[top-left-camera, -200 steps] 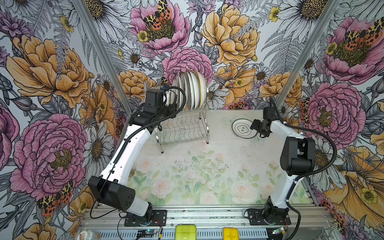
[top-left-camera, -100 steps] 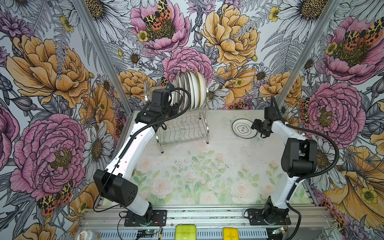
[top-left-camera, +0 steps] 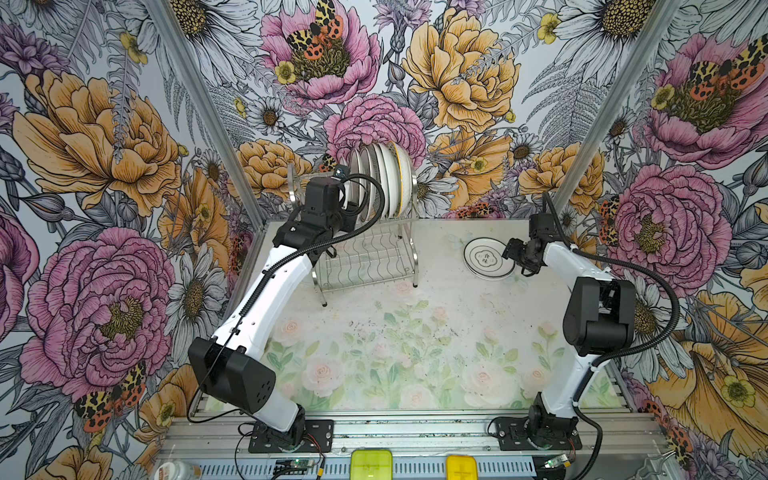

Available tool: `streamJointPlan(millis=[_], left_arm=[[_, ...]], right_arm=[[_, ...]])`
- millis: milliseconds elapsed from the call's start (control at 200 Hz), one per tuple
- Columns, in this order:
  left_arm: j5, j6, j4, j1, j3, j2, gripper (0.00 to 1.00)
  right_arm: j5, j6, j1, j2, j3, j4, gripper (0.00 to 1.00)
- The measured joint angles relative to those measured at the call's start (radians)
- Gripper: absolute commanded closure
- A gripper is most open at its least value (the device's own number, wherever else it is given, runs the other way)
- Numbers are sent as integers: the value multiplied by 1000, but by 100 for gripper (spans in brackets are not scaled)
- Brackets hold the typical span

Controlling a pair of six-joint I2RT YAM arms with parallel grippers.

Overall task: Unload the plates from the dish rack
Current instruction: 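Raise the right gripper off the stack while the left gripper reaches the front plate, then close the left gripper on the front white plate rim in the rack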

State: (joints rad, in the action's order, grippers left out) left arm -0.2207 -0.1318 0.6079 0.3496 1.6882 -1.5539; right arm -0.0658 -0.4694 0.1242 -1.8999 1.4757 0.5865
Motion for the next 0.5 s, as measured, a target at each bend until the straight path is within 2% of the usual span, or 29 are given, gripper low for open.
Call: streamJointPlan(millis=[500], left_arm=[[-27,-11,-29,0,0,-9,69]], right_arm=[[-11,0,2,25,-2,0,25]])
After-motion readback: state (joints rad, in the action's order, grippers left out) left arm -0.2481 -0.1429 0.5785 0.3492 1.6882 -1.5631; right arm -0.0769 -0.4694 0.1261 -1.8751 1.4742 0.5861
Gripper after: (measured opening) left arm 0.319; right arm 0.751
